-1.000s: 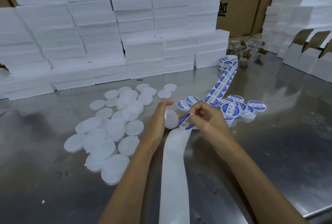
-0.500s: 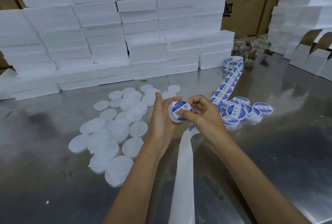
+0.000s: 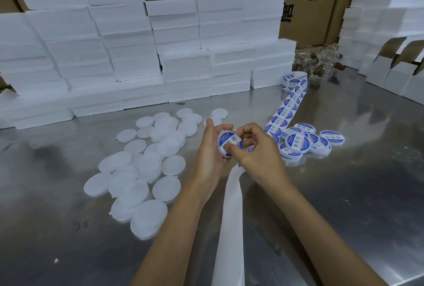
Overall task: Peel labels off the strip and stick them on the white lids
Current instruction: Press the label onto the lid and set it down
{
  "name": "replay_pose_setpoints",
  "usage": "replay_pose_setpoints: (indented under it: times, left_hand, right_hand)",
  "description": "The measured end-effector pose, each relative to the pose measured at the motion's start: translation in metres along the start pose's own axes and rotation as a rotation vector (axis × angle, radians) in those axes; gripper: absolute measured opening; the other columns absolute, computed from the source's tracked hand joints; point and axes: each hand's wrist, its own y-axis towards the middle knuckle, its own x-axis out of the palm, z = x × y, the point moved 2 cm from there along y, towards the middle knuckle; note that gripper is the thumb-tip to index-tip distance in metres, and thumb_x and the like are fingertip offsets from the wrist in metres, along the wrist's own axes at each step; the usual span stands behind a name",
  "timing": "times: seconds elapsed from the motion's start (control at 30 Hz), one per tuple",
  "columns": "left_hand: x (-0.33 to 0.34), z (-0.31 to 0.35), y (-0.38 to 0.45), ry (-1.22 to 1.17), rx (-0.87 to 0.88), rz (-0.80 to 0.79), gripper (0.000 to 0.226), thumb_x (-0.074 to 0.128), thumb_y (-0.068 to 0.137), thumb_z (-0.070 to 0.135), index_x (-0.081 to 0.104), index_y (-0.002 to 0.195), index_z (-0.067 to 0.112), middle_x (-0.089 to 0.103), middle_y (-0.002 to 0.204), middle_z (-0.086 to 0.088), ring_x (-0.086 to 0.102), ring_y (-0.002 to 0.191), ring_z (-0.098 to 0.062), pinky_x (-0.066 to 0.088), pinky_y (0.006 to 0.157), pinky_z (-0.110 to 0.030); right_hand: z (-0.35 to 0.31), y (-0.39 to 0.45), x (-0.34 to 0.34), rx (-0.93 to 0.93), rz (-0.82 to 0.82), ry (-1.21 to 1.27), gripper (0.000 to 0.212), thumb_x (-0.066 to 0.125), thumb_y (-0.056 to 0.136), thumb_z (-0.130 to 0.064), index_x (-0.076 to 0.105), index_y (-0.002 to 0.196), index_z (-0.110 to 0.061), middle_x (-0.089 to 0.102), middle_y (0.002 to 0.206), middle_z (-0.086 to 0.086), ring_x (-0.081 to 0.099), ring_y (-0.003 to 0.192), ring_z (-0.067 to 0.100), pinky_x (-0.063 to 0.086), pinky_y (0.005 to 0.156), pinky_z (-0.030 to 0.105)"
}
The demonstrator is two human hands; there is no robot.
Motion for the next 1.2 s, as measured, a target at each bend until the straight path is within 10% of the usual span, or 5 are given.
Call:
replay_pose_setpoints:
  times: [0.17,0.3,0.7,0.93,1.2]
  left_hand:
    - [-0.009,0.003,0.002,-0.127,-0.032,0.015,0.058,0.029,0.104,0.051,0.054,0.120,0.001,0.061,0.125,-0.029,0.059,0.123,-0.044,0.045,0.108,-0.047]
    - [-0.008,0.001,0.000,-0.204,-0.053,-0.036,0.061,0.029,0.104,0.054,0.054,0.123,0.002,0.065,0.117,-0.025,0.062,0.117,-0.039,0.049,0.102,-0.041]
    - [-0.007,-0.004,0.000,-0.242,-0.115,-0.080,0.061,0.035,0.101,0.057,0.057,0.121,0.004,0.067,0.122,-0.025,0.066,0.108,-0.032,0.054,0.091,-0.041]
    - [0.000,-0.004,-0.003,-0.223,-0.105,-0.125,0.063,0.029,0.101,0.060,0.058,0.112,0.005,0.064,0.116,-0.025,0.061,0.108,-0.035,0.044,0.106,-0.045]
    - [0.007,-0.006,-0.005,-0.180,-0.114,-0.178,0.050,0.030,0.106,0.041,0.058,0.113,0.001,0.067,0.105,-0.020,0.059,0.096,-0.028,0.040,0.080,-0.035]
  right_hand:
    - [0.010,-0.001,-0.005,-0.023,0.102,-0.266,0.066,0.080,0.068,-0.052,0.042,0.118,-0.031,0.046,0.104,-0.014,0.049,0.092,0.002,0.042,0.068,0.023]
    - [0.012,-0.004,-0.004,-0.067,0.094,-0.446,0.059,0.054,0.064,-0.085,0.041,0.079,-0.030,0.054,0.085,-0.014,0.052,0.077,0.007,0.040,0.057,0.028]
    - [0.019,-0.004,-0.002,-0.162,0.040,-0.506,0.043,0.033,0.104,-0.044,0.068,0.114,-0.022,0.073,0.082,-0.001,0.066,0.077,0.016,0.053,0.066,0.039]
    - [0.013,-0.007,0.000,-0.083,0.115,-0.682,0.063,0.023,0.077,-0.088,0.037,0.061,-0.029,0.050,0.054,-0.007,0.057,0.060,0.018,0.038,0.055,0.030]
    - [0.023,-0.002,-0.005,0.015,0.151,-0.549,0.071,0.030,0.096,-0.064,0.056,0.054,-0.014,0.057,0.052,0.001,0.057,0.056,0.019,0.051,0.060,0.040]
